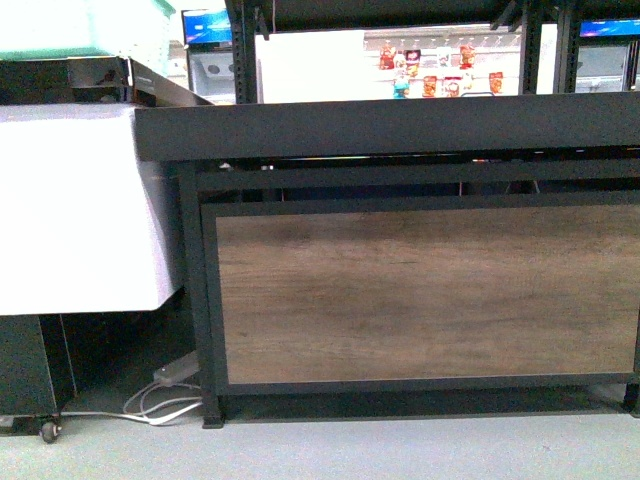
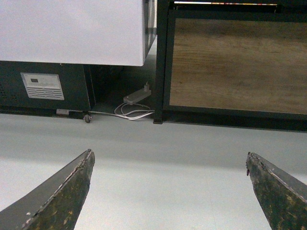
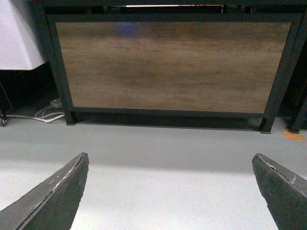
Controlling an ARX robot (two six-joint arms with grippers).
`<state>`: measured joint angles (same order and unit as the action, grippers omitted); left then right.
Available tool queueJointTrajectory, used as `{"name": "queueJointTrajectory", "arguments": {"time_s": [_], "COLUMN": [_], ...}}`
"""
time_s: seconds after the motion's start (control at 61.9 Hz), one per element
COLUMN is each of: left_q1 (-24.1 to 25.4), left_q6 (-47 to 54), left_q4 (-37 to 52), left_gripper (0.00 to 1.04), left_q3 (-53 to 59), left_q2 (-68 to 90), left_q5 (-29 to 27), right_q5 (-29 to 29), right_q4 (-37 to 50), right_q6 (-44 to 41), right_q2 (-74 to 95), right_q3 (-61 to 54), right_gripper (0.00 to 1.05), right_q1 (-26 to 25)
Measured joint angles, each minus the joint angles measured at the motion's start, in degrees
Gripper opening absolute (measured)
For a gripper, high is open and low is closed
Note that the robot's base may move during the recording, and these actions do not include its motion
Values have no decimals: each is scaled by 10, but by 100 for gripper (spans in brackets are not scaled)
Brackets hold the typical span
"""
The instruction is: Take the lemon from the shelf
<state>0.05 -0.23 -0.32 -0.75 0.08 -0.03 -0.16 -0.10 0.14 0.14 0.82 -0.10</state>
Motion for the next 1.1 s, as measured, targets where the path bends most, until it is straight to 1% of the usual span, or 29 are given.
{"name": "queueJointTrajectory", "arguments": {"time_s": [1.099], "left_q1": [0], "left_q6": [0], "left_q4": [0], "left_gripper": [97], "left_q3": [0], "left_q2": [0], "left_q5": [0], "right_q5": [0], "right_q4": [0], "right_q6": [0], "right_q2": [0], "right_q3": [0], "right_gripper": [102], "right_q1": [0]}}
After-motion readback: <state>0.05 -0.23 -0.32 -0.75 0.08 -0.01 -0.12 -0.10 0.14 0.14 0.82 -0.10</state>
